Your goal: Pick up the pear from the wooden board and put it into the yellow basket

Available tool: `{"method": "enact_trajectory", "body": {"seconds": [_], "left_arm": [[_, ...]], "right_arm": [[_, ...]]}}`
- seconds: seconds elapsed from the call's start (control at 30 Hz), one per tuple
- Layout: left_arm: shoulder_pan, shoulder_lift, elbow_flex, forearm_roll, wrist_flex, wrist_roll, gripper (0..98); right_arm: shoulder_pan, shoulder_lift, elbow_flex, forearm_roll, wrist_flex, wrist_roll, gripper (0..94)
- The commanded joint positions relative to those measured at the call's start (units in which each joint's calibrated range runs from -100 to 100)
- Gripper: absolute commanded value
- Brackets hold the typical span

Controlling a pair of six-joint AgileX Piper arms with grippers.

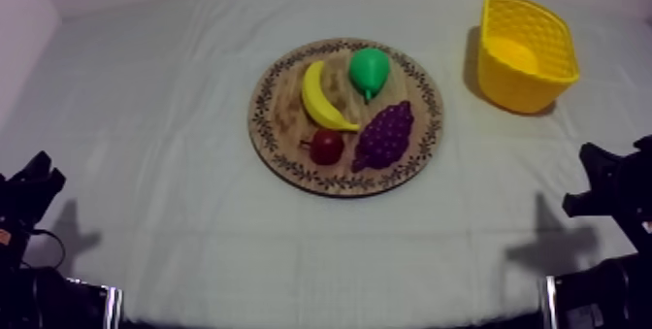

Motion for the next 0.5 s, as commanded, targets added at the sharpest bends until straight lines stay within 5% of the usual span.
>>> {"method": "enact_trajectory", "body": {"seconds": [0.0,0.47], "left_arm": [[-0.03,-0.04,0.0,0.0,0.02,0.0,0.1],[-0.03,-0.04,0.0,0.0,0.02,0.0,0.1]], "right_arm": [[2.06,0.0,-1.54,0.46,7.0,-2.45,9.5],[1.61,0.2,-1.54,0.64,6.88,-1.86,9.7]]}}
